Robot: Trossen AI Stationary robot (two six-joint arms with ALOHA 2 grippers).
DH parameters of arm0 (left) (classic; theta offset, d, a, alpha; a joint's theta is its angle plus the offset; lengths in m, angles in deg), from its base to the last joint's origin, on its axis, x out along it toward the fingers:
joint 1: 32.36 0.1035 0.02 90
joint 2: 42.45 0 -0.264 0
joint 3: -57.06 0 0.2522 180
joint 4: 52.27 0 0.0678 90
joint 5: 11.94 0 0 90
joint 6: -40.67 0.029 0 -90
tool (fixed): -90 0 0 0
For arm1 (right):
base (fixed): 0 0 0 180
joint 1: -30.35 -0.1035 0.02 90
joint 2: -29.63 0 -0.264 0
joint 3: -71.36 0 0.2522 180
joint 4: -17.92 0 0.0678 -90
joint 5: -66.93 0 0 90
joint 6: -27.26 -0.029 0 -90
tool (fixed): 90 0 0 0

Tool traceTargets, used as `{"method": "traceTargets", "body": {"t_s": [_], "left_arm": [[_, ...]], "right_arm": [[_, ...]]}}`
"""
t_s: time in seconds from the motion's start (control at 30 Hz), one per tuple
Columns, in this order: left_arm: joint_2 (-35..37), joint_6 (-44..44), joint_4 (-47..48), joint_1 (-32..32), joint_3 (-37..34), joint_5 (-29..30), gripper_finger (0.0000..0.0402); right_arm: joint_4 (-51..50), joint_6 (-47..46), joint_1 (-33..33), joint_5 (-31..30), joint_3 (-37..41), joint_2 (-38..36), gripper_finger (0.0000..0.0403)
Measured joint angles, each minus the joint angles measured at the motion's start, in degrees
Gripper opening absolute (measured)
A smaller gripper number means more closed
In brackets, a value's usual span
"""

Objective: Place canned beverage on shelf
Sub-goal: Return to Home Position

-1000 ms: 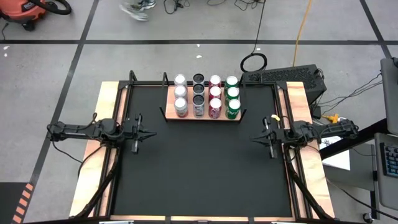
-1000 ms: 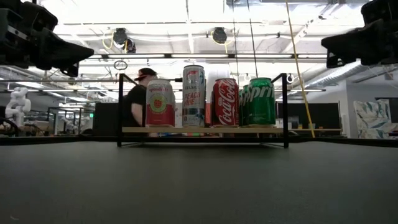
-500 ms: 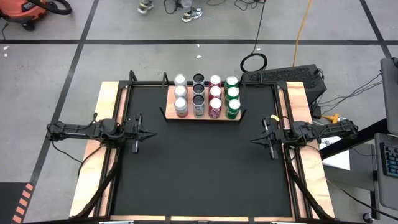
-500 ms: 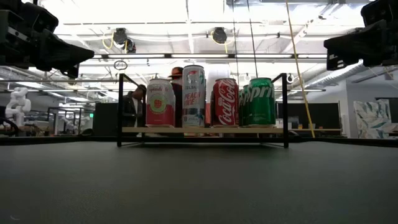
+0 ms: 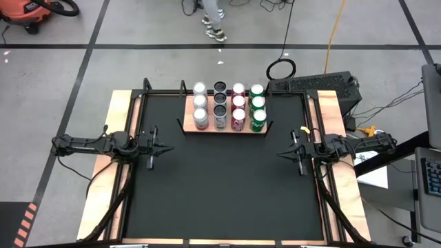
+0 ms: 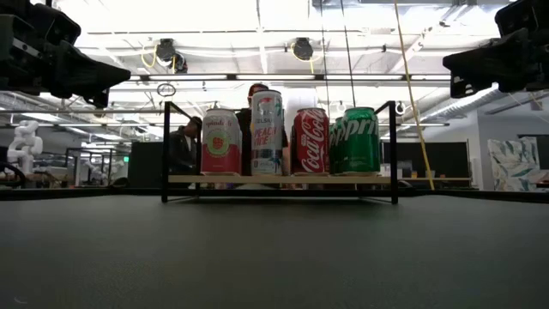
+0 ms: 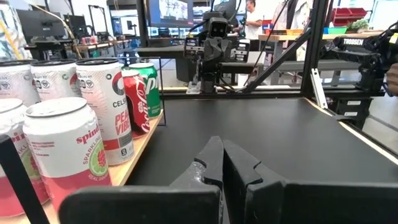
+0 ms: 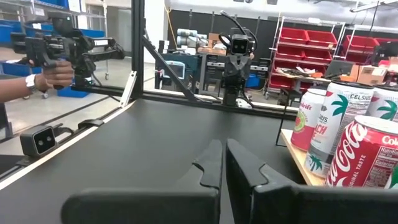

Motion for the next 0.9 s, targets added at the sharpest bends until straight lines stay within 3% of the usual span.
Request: {"method": "traceTargets", "body": {"t_s": [0.9], "left_arm": [[0.0,-0.44,0.02,0.07,0.0,-0.21,0.0]], "right_arm": [[0.34,-5.95,-0.02,0.02,0.0,0.07,0.0]]}}
